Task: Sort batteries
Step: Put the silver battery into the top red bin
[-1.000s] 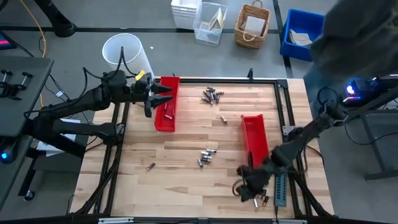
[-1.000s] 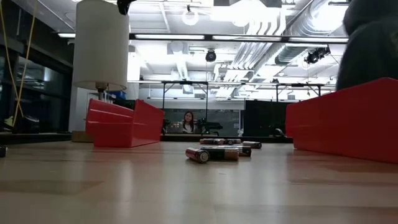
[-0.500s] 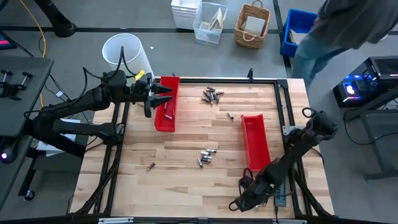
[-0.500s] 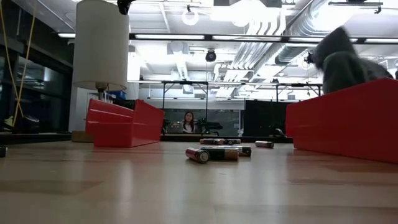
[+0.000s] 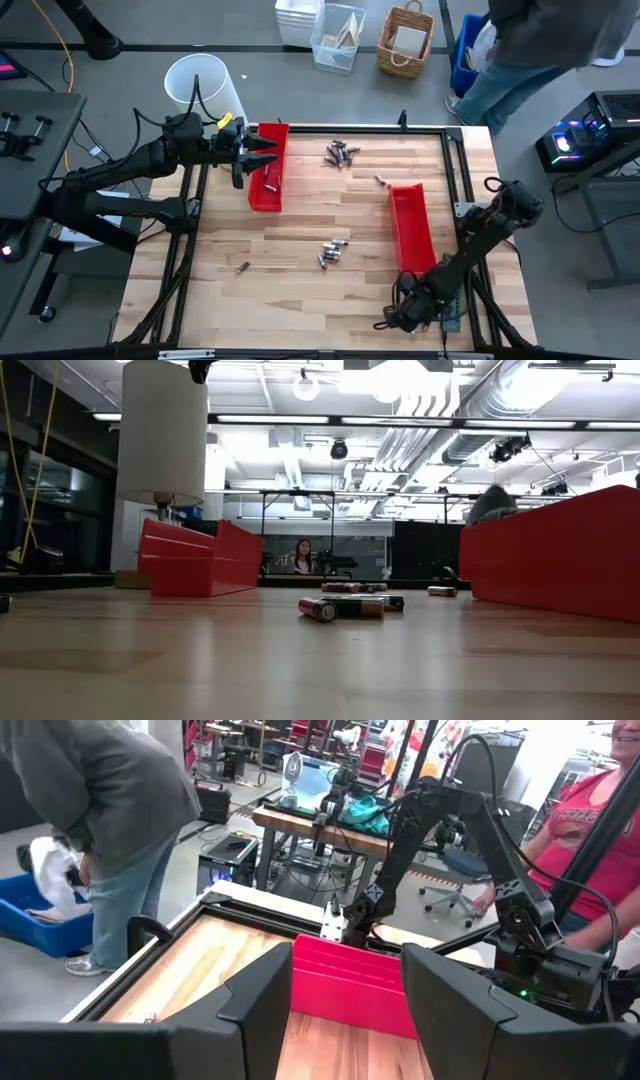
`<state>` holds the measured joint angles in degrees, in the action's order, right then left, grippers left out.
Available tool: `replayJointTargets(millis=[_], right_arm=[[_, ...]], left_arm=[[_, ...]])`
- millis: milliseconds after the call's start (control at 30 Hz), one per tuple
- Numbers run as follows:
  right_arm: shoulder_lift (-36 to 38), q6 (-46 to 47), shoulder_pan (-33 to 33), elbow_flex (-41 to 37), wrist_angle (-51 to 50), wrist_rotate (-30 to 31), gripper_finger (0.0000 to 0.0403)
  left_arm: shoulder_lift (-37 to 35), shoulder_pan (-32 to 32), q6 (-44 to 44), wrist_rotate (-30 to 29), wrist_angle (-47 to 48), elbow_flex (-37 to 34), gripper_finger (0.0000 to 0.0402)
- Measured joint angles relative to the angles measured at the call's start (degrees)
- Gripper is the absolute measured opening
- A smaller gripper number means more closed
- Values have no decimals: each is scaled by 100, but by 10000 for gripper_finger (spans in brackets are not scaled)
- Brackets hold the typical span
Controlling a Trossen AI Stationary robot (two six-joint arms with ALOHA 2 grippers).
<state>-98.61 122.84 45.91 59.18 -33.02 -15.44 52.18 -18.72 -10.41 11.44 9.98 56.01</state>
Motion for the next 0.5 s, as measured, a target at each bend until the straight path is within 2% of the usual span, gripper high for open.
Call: replayJointTargets(millis=[133, 333, 500], right_arm=[[-110, 166, 107, 0, 33, -6, 165], [-526, 219, 114, 0, 753, -65, 165], [-771, 362, 91, 30, 668, -198, 165]], left_arm=[[0, 0, -2, -2, -1, 0, 179], [2, 0, 0, -4, -55, 0, 179], [2, 0, 0, -7, -93, 0, 179]])
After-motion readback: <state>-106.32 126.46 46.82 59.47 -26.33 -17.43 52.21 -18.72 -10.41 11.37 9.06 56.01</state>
